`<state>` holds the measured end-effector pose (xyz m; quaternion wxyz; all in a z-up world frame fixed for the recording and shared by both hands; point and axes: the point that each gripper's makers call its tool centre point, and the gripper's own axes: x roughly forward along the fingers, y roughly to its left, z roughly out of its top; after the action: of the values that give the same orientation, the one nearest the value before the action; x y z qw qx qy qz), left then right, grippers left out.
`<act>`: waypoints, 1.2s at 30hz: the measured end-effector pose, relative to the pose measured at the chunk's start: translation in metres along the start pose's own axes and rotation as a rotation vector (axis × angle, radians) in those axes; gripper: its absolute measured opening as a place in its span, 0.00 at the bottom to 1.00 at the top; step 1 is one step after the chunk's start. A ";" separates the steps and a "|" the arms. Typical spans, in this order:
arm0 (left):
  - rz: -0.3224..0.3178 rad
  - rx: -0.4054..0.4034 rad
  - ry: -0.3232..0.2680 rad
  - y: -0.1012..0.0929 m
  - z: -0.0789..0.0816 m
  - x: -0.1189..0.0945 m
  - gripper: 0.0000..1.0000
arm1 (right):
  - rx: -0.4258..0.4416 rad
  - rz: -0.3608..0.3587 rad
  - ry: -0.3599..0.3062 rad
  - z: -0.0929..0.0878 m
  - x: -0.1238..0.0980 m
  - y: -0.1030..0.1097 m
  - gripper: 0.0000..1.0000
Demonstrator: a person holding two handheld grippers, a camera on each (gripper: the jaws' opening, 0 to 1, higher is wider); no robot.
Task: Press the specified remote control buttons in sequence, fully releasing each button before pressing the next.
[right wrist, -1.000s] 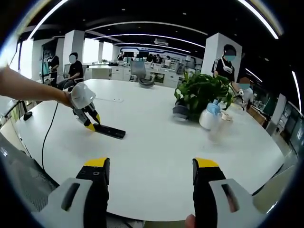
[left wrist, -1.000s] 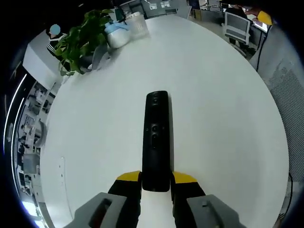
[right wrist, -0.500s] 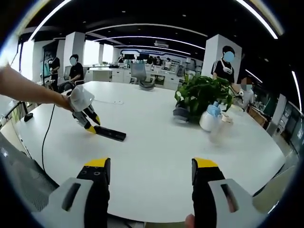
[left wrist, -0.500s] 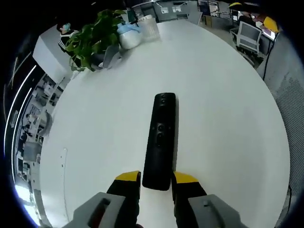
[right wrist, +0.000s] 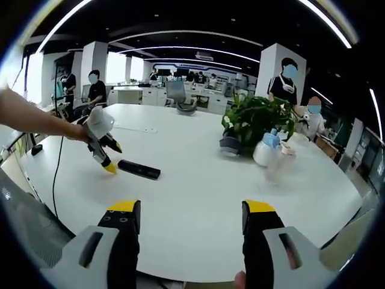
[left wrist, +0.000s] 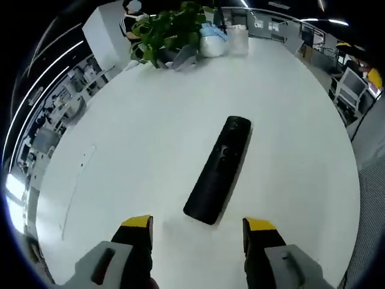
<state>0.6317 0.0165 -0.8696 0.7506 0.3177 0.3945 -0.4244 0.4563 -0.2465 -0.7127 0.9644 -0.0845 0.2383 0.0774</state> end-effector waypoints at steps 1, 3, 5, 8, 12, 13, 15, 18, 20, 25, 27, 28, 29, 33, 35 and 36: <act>-0.007 -0.007 0.005 -0.003 -0.004 -0.002 0.74 | 0.000 0.000 -0.001 0.000 0.000 0.000 0.71; -0.010 -0.017 0.000 -0.006 -0.008 -0.004 0.75 | 0.000 -0.001 -0.002 0.000 -0.001 0.000 0.71; -0.019 -0.055 -0.021 -0.012 -0.009 -0.009 0.79 | 0.002 -0.002 -0.009 0.002 -0.001 0.000 0.72; 0.015 -0.052 -0.038 -0.013 -0.011 -0.017 0.83 | 0.002 -0.005 -0.014 0.003 -0.001 -0.001 0.73; -0.007 -0.076 -0.054 -0.025 -0.012 -0.034 0.89 | 0.012 -0.003 -0.010 0.002 -0.001 0.000 0.75; -0.001 -0.080 -0.066 -0.026 -0.011 -0.039 0.89 | 0.013 -0.005 0.002 0.001 -0.002 -0.001 0.75; 0.018 -0.091 -0.109 -0.028 -0.005 -0.051 0.92 | 0.020 -0.008 -0.007 0.002 -0.003 -0.002 0.75; 0.049 -0.113 -0.152 -0.027 0.000 -0.068 0.93 | 0.029 -0.018 -0.014 0.003 -0.004 -0.004 0.75; 0.056 -0.132 -0.180 -0.030 0.001 -0.081 0.93 | 0.033 -0.019 -0.002 0.001 -0.004 -0.004 0.76; 0.107 -0.137 -0.230 -0.036 0.001 -0.110 0.96 | 0.022 -0.019 0.000 0.001 -0.004 -0.002 0.75; 0.129 -0.169 -0.277 -0.039 0.004 -0.121 0.95 | 0.015 -0.017 0.008 0.000 -0.004 -0.001 0.73; 0.131 -0.170 -0.279 -0.041 0.004 -0.125 0.95 | 0.011 -0.015 0.012 0.000 -0.004 0.000 0.73; 0.139 -0.174 -0.298 -0.045 0.005 -0.131 0.94 | 0.005 -0.016 0.016 -0.001 -0.003 0.000 0.74; 0.159 -0.188 -0.333 -0.057 0.009 -0.151 0.94 | -0.020 -0.022 0.024 -0.002 -0.003 0.001 0.76; 0.143 -0.213 -0.356 -0.067 0.012 -0.159 0.93 | -0.031 -0.024 0.023 -0.001 -0.003 0.001 0.77; 0.124 -0.232 -0.356 -0.074 0.013 -0.161 0.93 | -0.030 -0.022 0.024 -0.001 -0.003 0.002 0.77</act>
<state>0.5174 0.0361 -0.7346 0.8645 0.1730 0.2816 -0.3787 0.4530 -0.2456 -0.7127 0.9609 -0.1024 0.2477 0.0695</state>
